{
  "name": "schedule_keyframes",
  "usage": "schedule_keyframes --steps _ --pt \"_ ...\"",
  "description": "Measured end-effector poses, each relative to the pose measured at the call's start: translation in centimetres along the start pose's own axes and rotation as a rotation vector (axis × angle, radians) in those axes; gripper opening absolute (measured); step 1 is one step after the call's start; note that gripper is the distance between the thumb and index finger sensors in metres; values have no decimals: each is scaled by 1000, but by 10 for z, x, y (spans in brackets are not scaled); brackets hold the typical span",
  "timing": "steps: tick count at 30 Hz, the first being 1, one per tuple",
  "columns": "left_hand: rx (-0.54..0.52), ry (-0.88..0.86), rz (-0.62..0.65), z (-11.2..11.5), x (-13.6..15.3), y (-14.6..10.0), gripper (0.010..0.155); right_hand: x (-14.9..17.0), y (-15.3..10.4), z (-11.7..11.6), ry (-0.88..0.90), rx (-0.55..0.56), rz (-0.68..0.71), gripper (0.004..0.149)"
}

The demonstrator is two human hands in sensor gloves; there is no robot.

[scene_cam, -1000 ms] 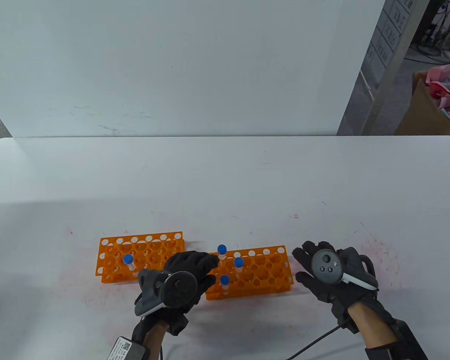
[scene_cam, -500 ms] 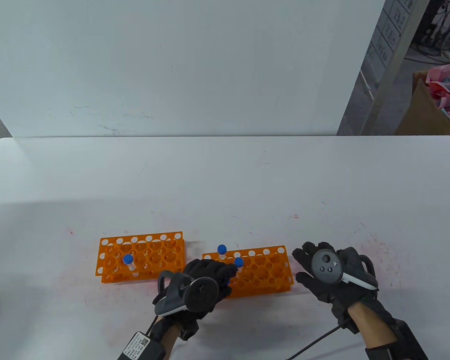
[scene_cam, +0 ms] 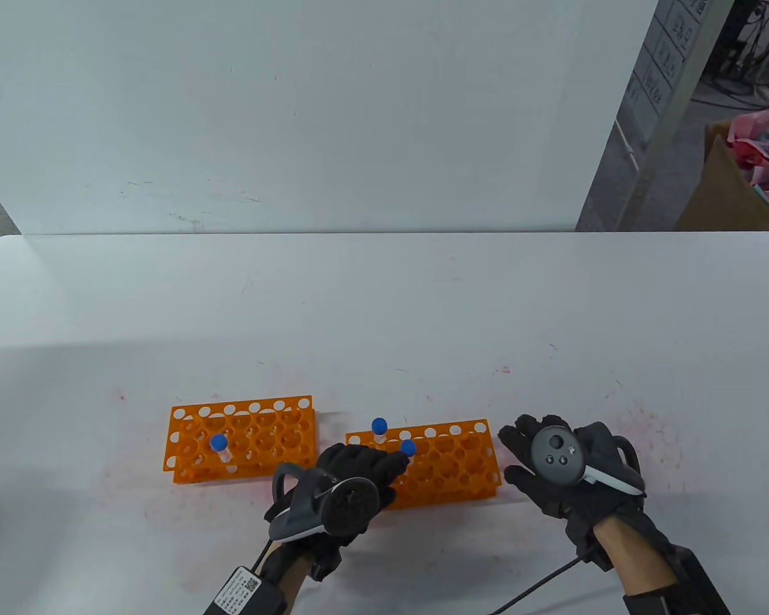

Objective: Transfer 4 test tubes between racks (Left hand only)

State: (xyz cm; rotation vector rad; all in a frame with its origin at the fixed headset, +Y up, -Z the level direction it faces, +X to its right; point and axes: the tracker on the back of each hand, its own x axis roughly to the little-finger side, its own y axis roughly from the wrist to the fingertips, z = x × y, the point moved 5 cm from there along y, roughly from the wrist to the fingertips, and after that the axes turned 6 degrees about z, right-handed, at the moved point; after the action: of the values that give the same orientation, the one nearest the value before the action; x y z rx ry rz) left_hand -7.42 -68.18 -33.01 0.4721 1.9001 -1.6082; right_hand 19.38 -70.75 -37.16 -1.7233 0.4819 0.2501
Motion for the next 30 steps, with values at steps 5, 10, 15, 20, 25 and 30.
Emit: schedule_keyframes --steps 5,10,15,20,25,30 --pt "-60 -40 -18 -12 6 -3 57 0 0 0 1 0 2 64" --pt "-136 -79 -43 -23 12 -8 57 0 1 0 1 2 4 64" --pt "-185 -113 -63 -32 20 -13 56 0 0 0 3 2 4 64" --pt "-250 -130 -86 -43 29 -21 56 0 1 1 2 6 7 64" --pt "-292 -112 -138 -54 43 -32 56 0 0 1 8 11 6 64" --pt "-336 -17 -194 -68 63 -47 56 -1 -1 3 1 21 12 64"
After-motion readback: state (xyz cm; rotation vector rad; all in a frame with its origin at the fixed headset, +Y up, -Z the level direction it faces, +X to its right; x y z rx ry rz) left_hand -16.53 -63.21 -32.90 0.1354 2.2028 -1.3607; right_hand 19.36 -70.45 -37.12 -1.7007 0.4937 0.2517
